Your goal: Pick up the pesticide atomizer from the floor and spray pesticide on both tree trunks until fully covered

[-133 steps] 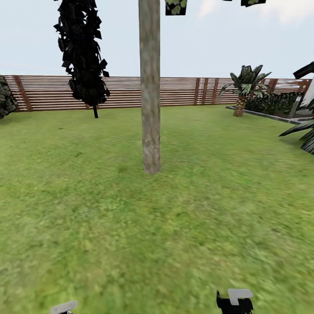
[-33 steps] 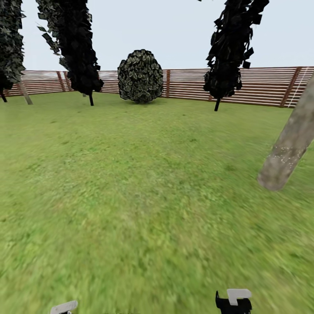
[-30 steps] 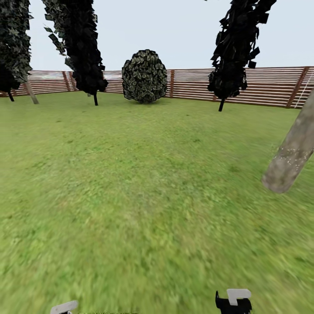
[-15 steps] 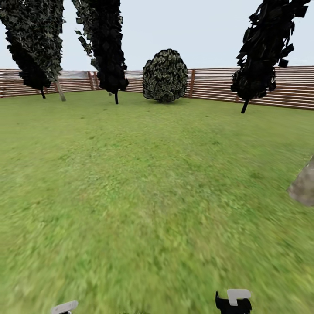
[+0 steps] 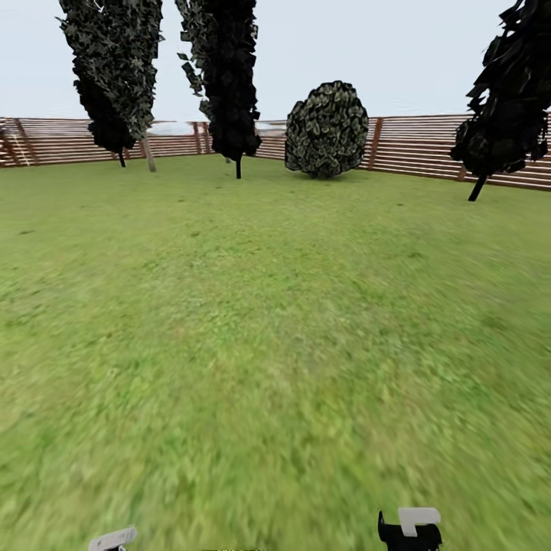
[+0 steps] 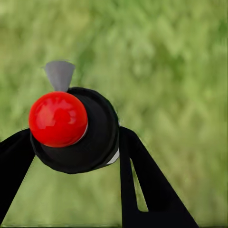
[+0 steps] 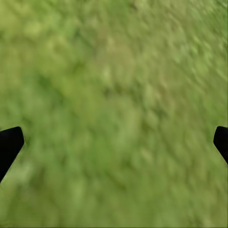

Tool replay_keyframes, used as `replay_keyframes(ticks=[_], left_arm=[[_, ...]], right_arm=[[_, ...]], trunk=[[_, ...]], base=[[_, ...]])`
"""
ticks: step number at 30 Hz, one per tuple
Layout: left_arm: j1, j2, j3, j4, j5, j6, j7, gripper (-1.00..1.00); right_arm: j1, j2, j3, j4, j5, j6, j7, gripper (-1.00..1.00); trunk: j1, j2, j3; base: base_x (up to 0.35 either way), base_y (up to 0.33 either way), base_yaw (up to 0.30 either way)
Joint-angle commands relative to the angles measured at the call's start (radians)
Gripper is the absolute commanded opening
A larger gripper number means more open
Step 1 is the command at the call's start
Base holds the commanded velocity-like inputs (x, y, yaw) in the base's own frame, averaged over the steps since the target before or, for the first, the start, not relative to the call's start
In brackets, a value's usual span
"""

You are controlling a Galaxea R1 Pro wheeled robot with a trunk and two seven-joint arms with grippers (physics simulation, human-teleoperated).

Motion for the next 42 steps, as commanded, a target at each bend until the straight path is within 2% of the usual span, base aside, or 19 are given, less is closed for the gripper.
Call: replay_keyframes(ticks=[1, 42], left_arm=[[0.000, 0.000, 0.000, 0.000, 0.001, 0.000, 0.000, -1.00], [0.000, 0.000, 0.000, 0.000, -0.001, 0.000, 0.000, -1.00]], right_arm=[[0.000, 0.000, 0.000, 0.000, 0.000, 0.000, 0.000, 1.00], [0.003, 0.001, 0.000, 0.000, 0.000, 0.000, 0.000, 1.00]], trunk=[[0.000, 0.000, -0.001], [0.000, 0.000, -0.029]], base=[[0.000, 0.000, 0.276], [0.000, 0.000, 0.276]])
